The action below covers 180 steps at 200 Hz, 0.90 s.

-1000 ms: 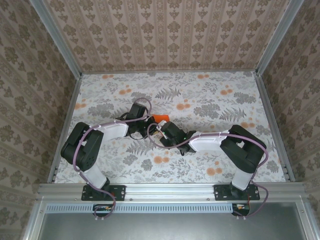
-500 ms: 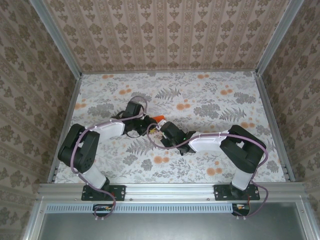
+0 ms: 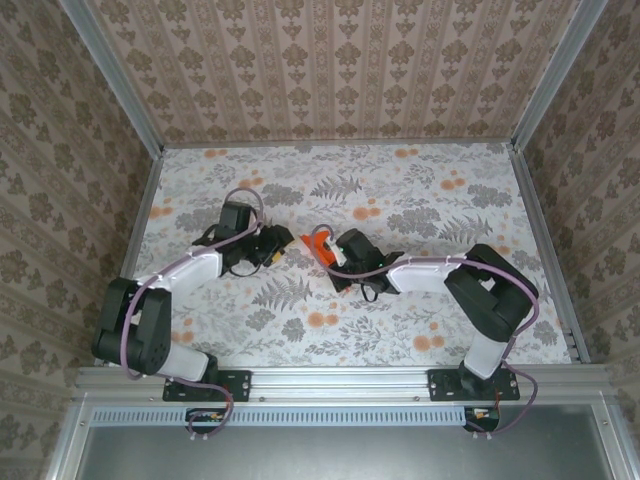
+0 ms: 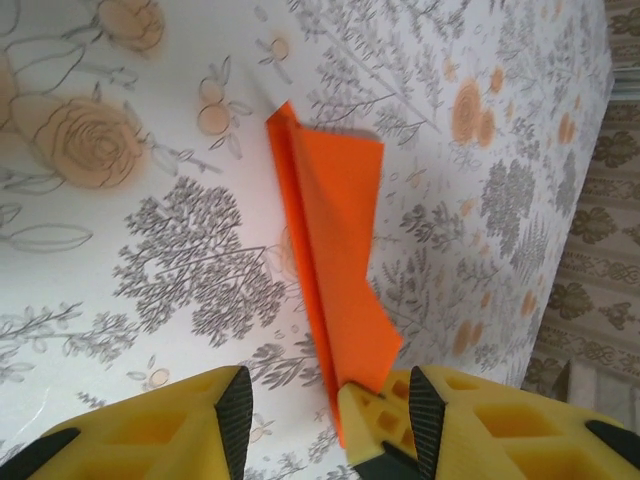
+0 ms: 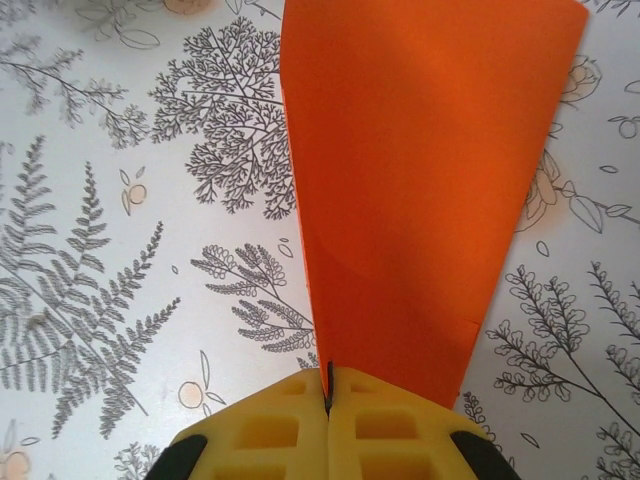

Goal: Fold a paper plane with a square sheet of paper (pick it up from the middle)
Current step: Fold the wing for the fifth time at the center of the table.

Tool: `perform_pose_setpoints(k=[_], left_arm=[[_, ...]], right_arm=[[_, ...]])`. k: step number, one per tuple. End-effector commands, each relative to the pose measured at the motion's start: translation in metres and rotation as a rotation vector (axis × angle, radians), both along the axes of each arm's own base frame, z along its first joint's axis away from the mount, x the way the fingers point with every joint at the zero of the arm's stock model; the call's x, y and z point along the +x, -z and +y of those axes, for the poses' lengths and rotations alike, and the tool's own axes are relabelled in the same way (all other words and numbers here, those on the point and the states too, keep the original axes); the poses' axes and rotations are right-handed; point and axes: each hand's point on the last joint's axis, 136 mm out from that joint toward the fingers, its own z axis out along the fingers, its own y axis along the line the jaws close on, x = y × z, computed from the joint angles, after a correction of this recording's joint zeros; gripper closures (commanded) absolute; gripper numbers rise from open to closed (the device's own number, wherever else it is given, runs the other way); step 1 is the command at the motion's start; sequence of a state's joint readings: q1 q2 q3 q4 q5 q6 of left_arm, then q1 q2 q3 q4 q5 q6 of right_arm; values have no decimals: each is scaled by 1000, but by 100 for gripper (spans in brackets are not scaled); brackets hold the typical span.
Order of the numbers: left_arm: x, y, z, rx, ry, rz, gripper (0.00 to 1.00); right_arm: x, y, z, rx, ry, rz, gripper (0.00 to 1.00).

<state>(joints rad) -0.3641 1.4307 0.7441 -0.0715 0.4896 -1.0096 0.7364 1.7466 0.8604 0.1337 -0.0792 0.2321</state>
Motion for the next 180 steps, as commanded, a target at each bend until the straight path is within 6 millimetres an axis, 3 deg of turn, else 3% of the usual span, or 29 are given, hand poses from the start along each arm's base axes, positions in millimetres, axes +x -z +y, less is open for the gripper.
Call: perform_pose_setpoints(k=[1, 59, 129, 180], left_arm=[[-4, 2, 2, -4, 20, -41, 52], [-11, 3, -28, -68, 114, -92, 55], [-13, 6, -75, -104, 232, -111, 64], [-12, 14, -81, -97, 238, -101, 68]], right_arm=[[-7, -15, 12, 165, -14, 88, 100], [-3, -22, 13, 375, 16, 235, 100], [-6, -12, 13, 491, 44, 376, 100], [-7, 0, 13, 508, 56, 439, 100]])
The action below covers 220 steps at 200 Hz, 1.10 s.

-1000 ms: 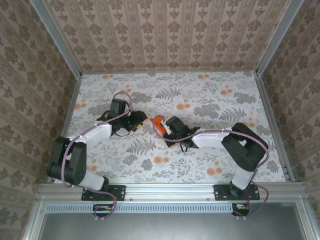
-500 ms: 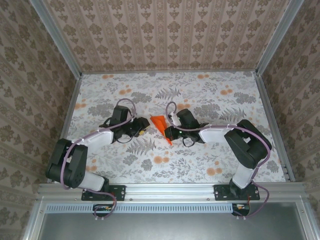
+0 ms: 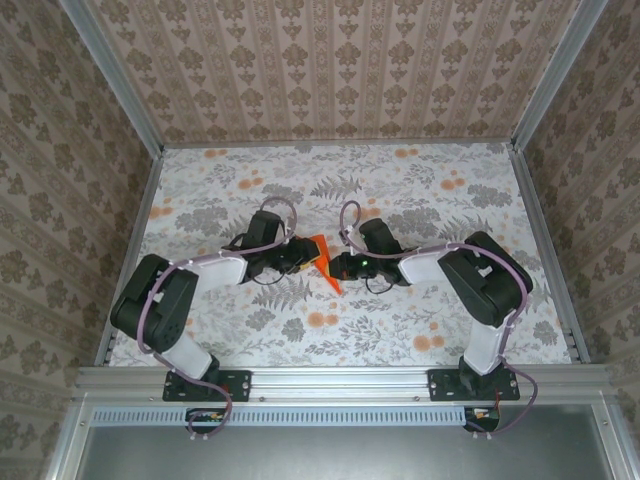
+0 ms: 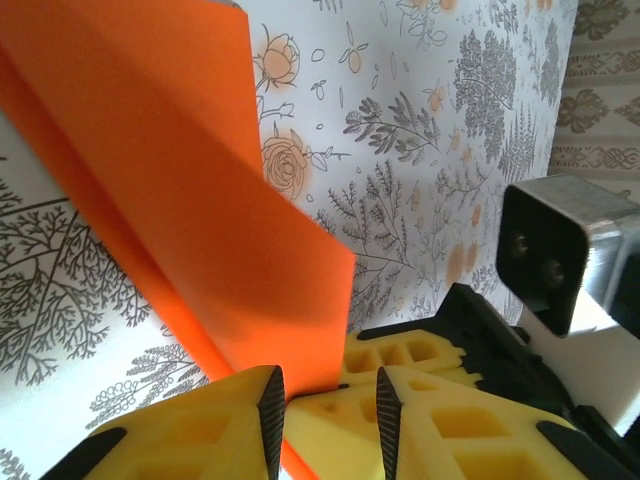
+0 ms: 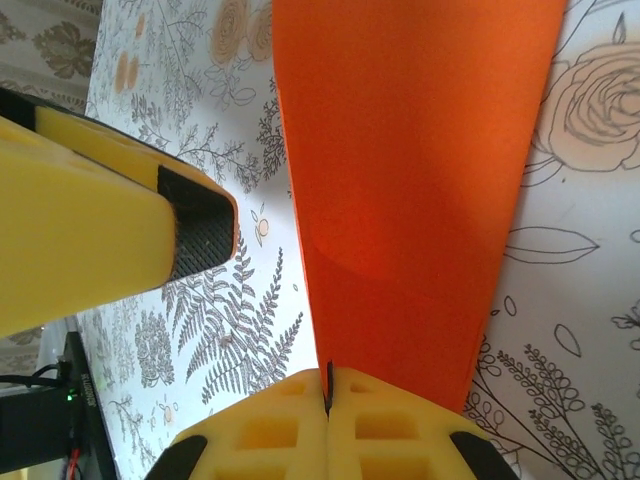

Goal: Fold a paper plane with a square sheet of paper (pick it up from the middle)
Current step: Fold the wing for the fifth time at the center of the table.

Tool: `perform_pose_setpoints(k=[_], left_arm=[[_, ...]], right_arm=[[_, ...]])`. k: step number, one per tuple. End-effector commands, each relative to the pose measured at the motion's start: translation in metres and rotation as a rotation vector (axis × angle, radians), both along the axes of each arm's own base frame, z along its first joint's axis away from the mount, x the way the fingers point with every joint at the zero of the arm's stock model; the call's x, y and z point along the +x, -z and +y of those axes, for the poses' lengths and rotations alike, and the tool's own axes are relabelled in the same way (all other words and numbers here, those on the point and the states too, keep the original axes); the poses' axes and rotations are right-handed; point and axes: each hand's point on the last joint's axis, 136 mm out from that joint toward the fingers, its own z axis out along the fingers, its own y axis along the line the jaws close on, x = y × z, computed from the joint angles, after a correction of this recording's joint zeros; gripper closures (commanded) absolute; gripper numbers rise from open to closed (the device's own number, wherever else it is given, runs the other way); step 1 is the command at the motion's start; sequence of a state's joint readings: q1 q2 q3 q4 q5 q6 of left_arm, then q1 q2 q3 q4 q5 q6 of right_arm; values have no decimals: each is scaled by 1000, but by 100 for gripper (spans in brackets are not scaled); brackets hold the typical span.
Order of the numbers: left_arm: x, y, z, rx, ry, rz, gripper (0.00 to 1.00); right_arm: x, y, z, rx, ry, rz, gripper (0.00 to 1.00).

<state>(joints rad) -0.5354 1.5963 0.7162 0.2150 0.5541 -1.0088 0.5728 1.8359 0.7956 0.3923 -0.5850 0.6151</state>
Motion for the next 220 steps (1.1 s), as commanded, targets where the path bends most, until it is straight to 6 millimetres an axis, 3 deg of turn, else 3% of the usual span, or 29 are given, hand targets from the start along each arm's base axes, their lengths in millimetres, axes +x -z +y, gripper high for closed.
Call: perform_pose_setpoints(k=[1, 220], left_arm=[[6, -6, -8, -17, 21, -34, 68], [3, 19, -19, -28, 53, -8, 75]], right_arm=[[-3, 3, 3, 42, -11, 43, 100], [1, 17, -4, 139, 64, 219, 100]])
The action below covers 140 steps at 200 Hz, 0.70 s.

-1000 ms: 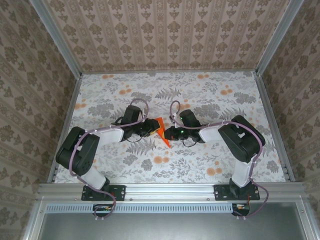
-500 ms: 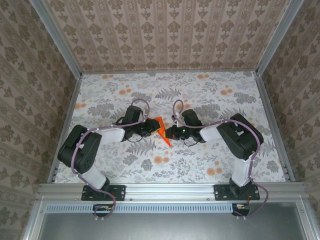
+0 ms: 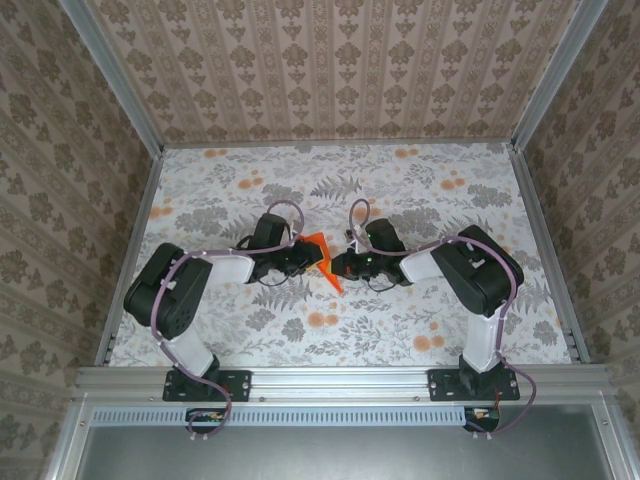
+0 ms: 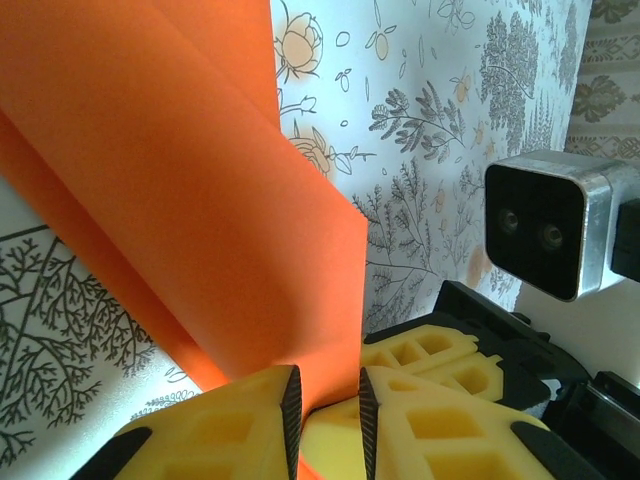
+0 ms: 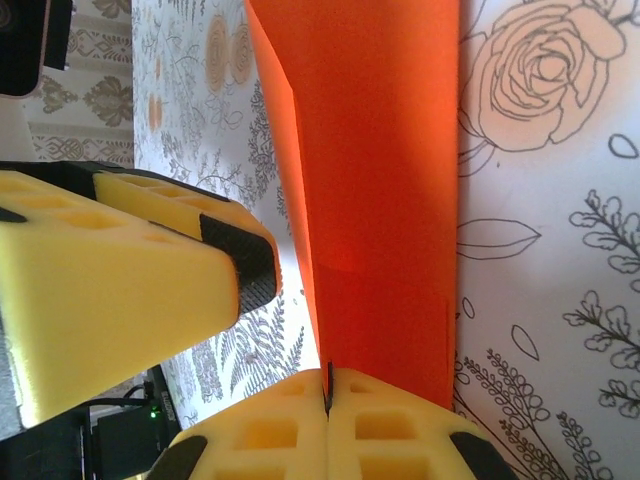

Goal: Fold a paper plane with a square sheet of paper (pick it up from the middle)
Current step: Fold the wing for the fifth time at the center of the table.

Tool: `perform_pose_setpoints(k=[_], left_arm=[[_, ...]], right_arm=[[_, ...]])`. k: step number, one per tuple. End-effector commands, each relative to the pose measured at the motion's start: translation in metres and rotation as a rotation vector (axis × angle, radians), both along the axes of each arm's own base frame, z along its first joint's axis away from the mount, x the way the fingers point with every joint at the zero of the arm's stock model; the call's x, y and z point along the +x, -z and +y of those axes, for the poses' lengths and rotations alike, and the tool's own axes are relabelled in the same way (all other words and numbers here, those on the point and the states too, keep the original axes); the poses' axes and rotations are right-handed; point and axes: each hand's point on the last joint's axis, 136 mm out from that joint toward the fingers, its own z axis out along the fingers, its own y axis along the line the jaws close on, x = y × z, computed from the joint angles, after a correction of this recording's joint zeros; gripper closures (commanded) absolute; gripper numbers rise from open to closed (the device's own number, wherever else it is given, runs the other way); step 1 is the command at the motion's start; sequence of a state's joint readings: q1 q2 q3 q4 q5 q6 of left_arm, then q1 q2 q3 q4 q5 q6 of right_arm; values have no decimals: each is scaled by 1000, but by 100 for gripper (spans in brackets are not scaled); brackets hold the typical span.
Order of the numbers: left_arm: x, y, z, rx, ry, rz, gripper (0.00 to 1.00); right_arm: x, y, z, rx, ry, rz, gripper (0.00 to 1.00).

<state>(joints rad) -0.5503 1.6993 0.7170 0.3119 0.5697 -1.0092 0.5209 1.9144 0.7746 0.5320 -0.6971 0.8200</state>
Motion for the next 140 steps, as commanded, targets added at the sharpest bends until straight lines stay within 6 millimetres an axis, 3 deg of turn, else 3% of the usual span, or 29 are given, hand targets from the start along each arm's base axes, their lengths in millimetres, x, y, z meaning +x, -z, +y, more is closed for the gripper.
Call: perform_pose_setpoints(k=[1, 140], left_arm=[[1, -3, -8, -22, 26, -19, 75], [0, 19, -9, -2, 29, 20, 77]], right_arm=[[-5, 8, 0, 17, -13, 44, 100], [-11, 25, -3, -20, -19, 88, 100]])
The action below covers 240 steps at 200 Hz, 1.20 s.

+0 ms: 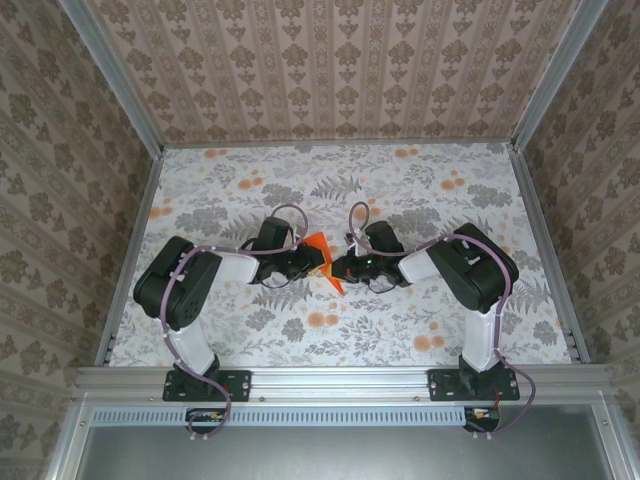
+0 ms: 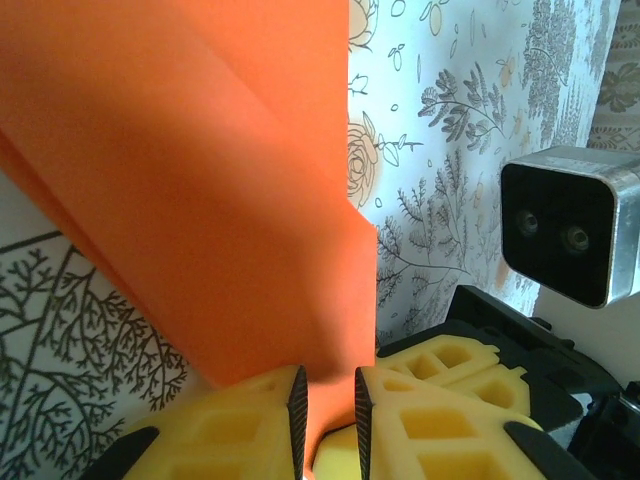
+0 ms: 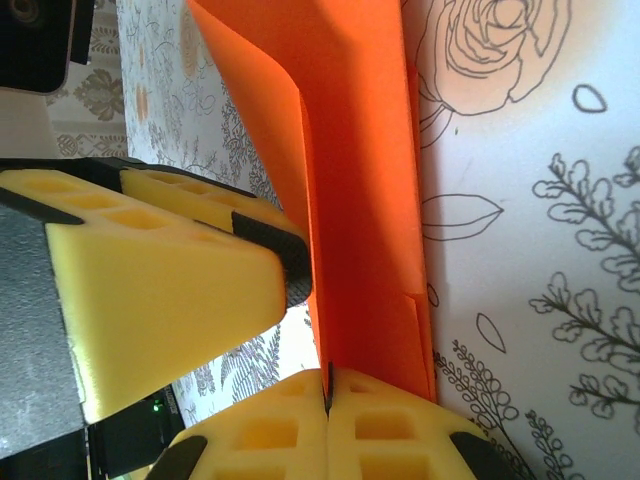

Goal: Fold a paper plane with a square sheet of paper (pick it up from the middle)
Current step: Fold the wing for the fifth time at the center of the table.

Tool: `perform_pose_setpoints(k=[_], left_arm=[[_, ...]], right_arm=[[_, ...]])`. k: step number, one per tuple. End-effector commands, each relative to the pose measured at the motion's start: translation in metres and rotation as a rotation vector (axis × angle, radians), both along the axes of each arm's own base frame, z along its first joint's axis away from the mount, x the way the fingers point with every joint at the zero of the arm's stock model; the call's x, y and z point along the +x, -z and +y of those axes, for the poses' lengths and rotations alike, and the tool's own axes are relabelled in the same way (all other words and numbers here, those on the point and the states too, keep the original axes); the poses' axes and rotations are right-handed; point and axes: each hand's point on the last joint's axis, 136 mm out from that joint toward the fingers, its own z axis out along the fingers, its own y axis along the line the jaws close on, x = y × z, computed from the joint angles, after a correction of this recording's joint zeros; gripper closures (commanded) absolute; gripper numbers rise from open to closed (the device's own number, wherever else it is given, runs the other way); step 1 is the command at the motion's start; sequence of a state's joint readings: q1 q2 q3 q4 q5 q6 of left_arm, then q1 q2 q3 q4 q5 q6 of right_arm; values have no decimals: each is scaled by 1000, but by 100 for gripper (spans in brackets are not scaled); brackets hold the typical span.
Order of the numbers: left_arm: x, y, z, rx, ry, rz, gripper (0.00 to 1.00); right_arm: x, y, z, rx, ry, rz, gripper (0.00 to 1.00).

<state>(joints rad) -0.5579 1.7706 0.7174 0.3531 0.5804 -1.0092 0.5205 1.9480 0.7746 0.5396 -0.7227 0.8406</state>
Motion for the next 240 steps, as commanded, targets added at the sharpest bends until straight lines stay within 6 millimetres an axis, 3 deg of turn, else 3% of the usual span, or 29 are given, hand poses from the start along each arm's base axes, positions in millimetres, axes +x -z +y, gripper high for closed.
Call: perform_pose_setpoints(k=[1, 14, 70, 107, 174, 240], left_arm=[[2, -1, -5, -11, 13, -9, 77], [2, 0, -5, -8, 13, -7, 77], [2, 9, -4, 11, 12, 10, 78], [3, 12, -3, 22, 9, 19, 78], [2, 13, -3, 23, 12, 23, 78], [2, 14, -2, 27, 10, 31, 79]], right_arm=[[-6, 15, -4, -25, -12, 40, 100], [-6, 14, -4, -31, -14, 38, 100], [-10, -3, -6, -65, -69, -3, 81], [-17, -14, -9, -103, -119, -37, 73], [-29, -15, -13, -202, -208, -97, 73], [-19, -3, -12, -379, -245, -176, 76]])
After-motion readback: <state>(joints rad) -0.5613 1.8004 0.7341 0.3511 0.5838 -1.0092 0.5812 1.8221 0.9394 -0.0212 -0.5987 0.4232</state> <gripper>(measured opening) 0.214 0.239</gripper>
